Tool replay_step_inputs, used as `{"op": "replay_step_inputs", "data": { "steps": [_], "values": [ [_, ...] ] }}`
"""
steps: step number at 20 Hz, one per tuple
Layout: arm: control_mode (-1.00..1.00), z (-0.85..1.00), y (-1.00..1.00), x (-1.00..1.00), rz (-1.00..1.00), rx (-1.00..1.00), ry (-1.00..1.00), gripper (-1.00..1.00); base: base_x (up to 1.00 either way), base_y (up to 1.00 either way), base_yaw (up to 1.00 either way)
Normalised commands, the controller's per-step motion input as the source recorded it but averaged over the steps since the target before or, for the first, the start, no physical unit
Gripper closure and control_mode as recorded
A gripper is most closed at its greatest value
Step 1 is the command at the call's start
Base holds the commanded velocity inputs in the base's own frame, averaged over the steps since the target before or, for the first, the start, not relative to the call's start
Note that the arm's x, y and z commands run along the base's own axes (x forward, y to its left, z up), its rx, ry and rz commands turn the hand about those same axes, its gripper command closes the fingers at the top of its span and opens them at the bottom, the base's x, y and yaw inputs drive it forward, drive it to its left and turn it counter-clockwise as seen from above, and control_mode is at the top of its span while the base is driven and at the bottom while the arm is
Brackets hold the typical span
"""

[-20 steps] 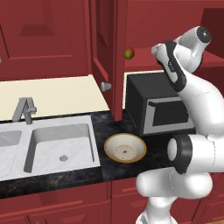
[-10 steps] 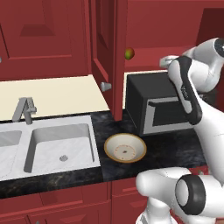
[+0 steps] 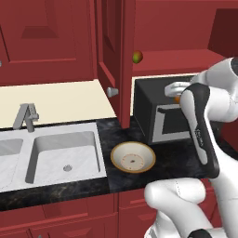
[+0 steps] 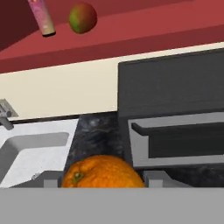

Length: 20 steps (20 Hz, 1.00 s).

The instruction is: Open the cabinet. Pick the mango and tangerine from the cabinet and place them into the bowl. Then close the cabinet.

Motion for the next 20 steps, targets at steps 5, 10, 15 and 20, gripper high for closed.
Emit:
{"op": "replay_step_inputs", "data": {
  "steps": [5, 10, 15, 20],
  "values": [
    [-1.0, -0.78, 0.68, -0.1, 0.13, 0.0, 0.26, 1.0, 0.0, 0.0, 0.0],
    [-1.0, -0.79, 0.64, 0.49, 0.09, 0.0, 0.3, 1.0, 0.0, 0.0, 0.0],
    [-1.0, -0.58, 0.31, 0.84, 0.04, -0.02, 0.33, 1.0, 0.0, 0.0, 0.0],
    [-1.0, -0.71, 0.12, 0.57, 0.04, -0.09, 0.33, 1.0, 0.0, 0.0, 0.0]
  ]
}}
